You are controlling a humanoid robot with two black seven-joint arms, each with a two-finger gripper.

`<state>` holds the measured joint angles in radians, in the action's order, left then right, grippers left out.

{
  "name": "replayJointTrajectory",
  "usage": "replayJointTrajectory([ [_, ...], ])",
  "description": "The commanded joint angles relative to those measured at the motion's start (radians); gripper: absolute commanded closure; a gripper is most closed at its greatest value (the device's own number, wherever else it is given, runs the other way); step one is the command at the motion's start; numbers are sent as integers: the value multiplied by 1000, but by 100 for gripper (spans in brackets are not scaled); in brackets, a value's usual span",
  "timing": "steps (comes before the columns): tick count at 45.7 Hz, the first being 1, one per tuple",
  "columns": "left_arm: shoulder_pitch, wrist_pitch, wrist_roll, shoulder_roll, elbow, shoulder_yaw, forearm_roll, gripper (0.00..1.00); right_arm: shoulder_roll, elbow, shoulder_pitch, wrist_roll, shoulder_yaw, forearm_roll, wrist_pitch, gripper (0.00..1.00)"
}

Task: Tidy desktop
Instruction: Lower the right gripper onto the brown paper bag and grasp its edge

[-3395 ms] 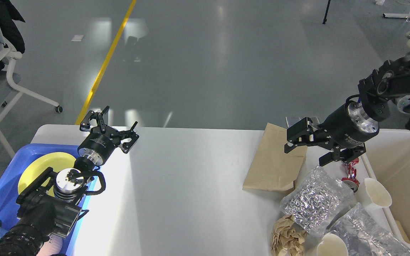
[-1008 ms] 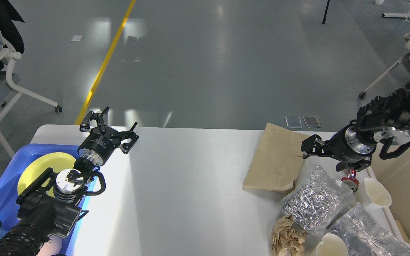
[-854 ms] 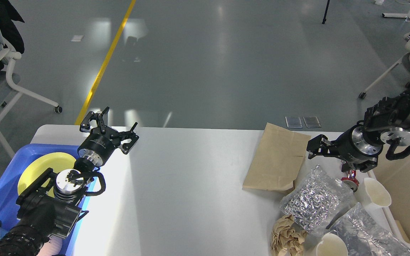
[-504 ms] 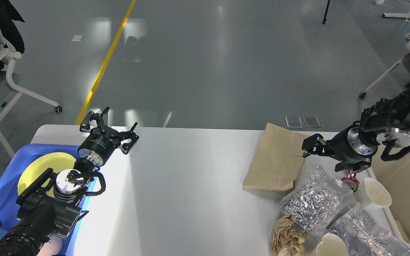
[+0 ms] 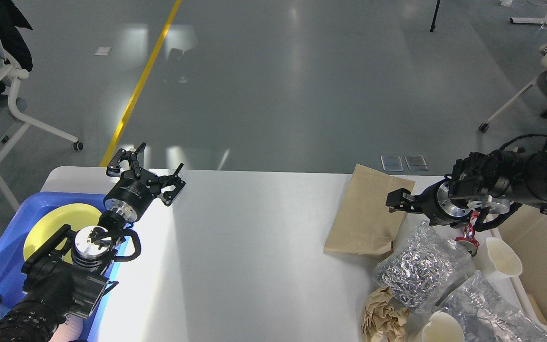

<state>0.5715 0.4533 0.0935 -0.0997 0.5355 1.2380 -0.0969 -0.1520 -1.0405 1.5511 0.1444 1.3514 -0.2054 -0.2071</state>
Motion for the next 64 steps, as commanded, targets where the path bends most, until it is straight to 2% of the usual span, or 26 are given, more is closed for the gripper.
replayJointTrajectory([
  [1,1,-1,0,0,0,0,0,3,2,42,-39,1,-1,0,5,0],
  [12,1,1,0,0,0,0,0,3,23,137,-115,0,-3,-43,37,0],
  [42,1,1,0,0,0,0,0,3,63,189,-183,1,-32,-103,103,3],
  [55,1,1,0,0,0,0,0,3,77,194,-200,1,-32,-106,103,19],
  [64,1,-1,0,0,0,0,0,3,77,197,-203,3,-35,-106,104,23],
])
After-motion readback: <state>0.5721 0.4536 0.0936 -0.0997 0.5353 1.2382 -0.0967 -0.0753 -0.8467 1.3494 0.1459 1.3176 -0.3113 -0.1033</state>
